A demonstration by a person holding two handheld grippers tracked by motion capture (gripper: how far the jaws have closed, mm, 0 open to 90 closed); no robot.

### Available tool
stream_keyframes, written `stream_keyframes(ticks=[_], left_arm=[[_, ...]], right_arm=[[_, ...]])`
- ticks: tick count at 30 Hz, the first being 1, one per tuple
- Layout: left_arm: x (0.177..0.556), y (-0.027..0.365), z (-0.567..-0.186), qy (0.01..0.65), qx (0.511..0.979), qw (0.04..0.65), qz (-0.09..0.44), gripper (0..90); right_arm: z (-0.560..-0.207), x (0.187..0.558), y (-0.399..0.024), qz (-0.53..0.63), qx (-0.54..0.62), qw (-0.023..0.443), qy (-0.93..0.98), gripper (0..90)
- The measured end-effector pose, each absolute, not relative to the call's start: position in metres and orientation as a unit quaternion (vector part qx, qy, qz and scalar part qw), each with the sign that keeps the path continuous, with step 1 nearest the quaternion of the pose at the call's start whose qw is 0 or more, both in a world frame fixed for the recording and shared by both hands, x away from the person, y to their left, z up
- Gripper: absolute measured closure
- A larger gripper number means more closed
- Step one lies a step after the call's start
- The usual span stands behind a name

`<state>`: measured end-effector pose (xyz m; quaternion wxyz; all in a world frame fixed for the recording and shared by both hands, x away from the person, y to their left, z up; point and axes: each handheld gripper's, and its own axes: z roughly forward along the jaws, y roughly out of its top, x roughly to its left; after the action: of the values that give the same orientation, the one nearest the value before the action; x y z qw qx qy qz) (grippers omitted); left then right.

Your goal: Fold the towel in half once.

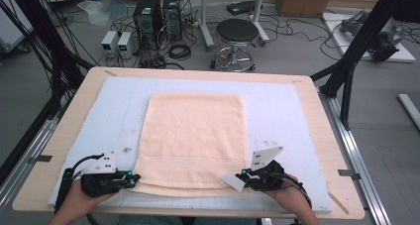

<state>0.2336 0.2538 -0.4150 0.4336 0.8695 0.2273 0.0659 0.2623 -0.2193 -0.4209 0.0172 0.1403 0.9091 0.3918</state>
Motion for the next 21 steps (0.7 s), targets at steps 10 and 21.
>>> stream_keyframes(ticks=[10,21], left_arm=[[0.236,0.254,-0.417,0.238,0.865,0.437,0.064,89.1],[0.211,0.264,-0.393,0.216,0.856,0.46,0.09,89.5]], right_arm=[[-0.422,0.262,-0.219,0.39,0.142,0.017,0.909,84.8],[-0.397,0.249,-0.223,0.425,0.129,0.03,0.896,85.2]])
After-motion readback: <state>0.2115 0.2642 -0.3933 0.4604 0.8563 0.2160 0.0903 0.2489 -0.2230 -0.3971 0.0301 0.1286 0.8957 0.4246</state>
